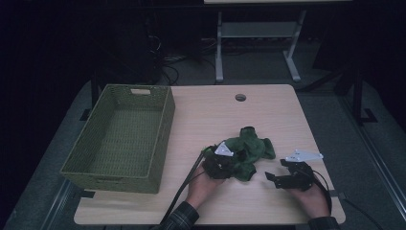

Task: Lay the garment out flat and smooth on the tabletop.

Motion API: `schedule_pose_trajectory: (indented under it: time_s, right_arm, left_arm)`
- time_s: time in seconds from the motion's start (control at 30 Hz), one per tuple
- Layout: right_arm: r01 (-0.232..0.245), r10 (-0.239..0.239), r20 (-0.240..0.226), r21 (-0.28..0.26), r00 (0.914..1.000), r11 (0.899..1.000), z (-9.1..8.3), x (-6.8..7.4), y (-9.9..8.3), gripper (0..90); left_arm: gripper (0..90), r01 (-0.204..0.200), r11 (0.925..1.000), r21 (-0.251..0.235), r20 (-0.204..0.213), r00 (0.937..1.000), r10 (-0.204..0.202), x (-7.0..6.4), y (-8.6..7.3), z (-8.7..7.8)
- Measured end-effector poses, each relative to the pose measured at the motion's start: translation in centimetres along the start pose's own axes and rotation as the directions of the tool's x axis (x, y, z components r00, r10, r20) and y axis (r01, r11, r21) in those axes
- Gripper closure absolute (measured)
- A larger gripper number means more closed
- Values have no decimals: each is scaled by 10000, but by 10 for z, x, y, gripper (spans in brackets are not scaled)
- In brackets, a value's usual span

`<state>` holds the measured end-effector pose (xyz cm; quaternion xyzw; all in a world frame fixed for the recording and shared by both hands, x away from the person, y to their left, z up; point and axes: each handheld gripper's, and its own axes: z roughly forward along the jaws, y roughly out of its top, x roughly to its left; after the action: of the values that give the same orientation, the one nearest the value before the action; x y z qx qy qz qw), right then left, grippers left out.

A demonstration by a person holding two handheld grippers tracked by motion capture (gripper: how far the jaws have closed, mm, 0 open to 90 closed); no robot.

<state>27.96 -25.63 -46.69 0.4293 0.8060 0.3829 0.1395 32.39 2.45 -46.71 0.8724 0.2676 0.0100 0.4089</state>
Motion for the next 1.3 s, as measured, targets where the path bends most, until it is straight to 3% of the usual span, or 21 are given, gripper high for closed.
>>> schedule_pose_trajectory:
  time_s: [0.07, 0.1, 0.3, 0.6, 0.63, 0.67, 0.73, 0.77, 0.8, 0.83, 1.1, 1.3]
  right_arm:
    - [113, -110, -507, 48, 9987, 9999, 1, 8, 1, 203]
    - [201, -190, -983, 104, 9950, 9997, 5, 17, 3, 212]
    - [476, -403, -1783, 365, 9831, 9982, 21, 38, 9, 231]
    - [487, -422, -1994, 276, 9790, 9984, 31, 40, 13, 410]
    - [498, -438, -1994, 253, 9789, 9984, 31, 40, 13, 480]
    - [498, -438, -1994, 253, 9789, 9984, 31, 40, 13, 480]
    - [527, -480, -2011, 180, 9784, 9984, 31, 39, 14, 640]
    - [527, -480, -2011, 180, 9784, 9984, 31, 39, 14, 640]
    - [509, -484, -2027, 71, 9780, 9987, 30, 39, 15, 739]
    - [520, -493, -1988, 82, 9788, 9986, 29, 39, 15, 758]
    - [565, -541, -1824, 82, 9817, 9984, 19, 32, 17, 774]
    - [606, -627, -1584, -182, 9854, 9980, 5, 22, 17, 775]
  left_arm:
    - [786, 34, 10000, -9, 1, 10000, -34, 0, 0, 0]
    - [793, 133, 9999, -49, 18, 9999, -133, 0, 0, -1]
    - [800, 63, 10000, -52, 20, 10000, -63, -1, 1, -3]
    - [800, 102, 9999, -63, 14, 9999, -102, -1, 1, -3]
    - [800, 113, 9999, -56, 10, 9999, -113, -1, 1, -3]
    - [800, 113, 9999, -56, 10, 9999, -113, -1, 1, -3]
    - [801, 106, 9999, -40, 29, 9999, -106, -1, 1, -3]
    - [801, 114, 9999, -52, 34, 9999, -114, -1, 1, -3]
    - [802, 120, 9999, -72, 93, 9999, -119, -1, 2, -4]
    - [804, 112, 9999, -114, 80, 9999, -111, -2, 2, -5]
    - [814, 157, 9982, -585, 206, 9997, -145, -5, 8, -25]
    - [816, 111, 9954, -955, -18, 9999, -113, -2, 10, -51]
